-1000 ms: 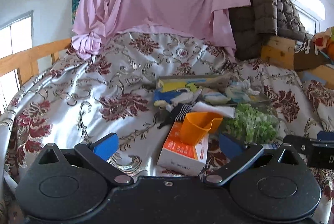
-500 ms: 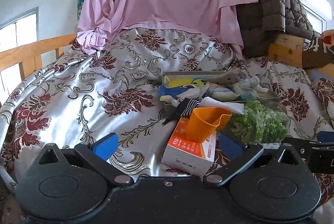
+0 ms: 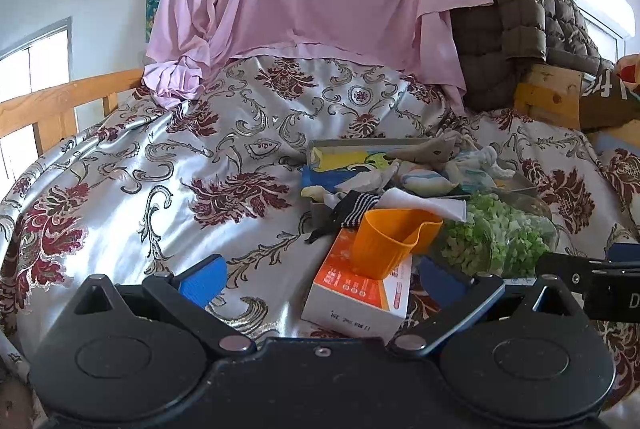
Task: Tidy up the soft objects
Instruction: 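Lower the left tool to the orange measuring cup while the right tool approaches the white cloth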
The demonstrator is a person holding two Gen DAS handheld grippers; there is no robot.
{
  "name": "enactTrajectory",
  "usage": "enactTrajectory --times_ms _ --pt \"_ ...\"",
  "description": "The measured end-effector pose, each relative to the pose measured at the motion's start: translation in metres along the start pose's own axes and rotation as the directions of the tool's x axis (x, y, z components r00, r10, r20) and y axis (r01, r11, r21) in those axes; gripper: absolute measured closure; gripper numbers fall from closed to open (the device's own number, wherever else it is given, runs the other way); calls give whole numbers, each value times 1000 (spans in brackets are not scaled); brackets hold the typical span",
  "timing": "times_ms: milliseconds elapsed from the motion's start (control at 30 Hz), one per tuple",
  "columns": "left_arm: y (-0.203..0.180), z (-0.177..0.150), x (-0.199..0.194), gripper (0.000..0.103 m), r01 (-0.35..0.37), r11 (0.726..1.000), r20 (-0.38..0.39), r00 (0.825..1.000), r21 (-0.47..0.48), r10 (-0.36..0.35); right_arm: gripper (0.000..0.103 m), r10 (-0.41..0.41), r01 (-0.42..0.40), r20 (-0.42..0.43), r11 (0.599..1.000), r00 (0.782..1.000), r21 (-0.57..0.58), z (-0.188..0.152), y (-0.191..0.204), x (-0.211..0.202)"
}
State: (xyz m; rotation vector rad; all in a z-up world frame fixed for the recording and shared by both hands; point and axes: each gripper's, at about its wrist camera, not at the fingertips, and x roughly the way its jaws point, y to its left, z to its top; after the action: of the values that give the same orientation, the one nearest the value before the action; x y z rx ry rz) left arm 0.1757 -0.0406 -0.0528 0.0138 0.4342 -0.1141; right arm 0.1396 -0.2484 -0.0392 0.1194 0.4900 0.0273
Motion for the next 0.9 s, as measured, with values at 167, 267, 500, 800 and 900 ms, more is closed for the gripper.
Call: enactTrajectory --times_ms 167,267,500,800,900 --pt "-5 3 10 1 26 999 -7 1000 32 -26 0 25 -26 17 999 1000 28 4 -7 5" --pt "-11 2 13 1 43 997 -6 999 66 -42 0 46 -48 44 998 998 43 7 -9 6" --pt "-9 2 28 1 56 996 -13 998 71 -55 0 131 -132 56 991 990 20 19 -3 24" --pt "-16 -1 47 1 69 991 9 997 111 -71 0 268 -266 70 963 961 -36 50 4 68" --pt "-23 -2 51 1 68 989 30 997 130 -73 0 288 -285 41 957 957 -63 64 7 91"
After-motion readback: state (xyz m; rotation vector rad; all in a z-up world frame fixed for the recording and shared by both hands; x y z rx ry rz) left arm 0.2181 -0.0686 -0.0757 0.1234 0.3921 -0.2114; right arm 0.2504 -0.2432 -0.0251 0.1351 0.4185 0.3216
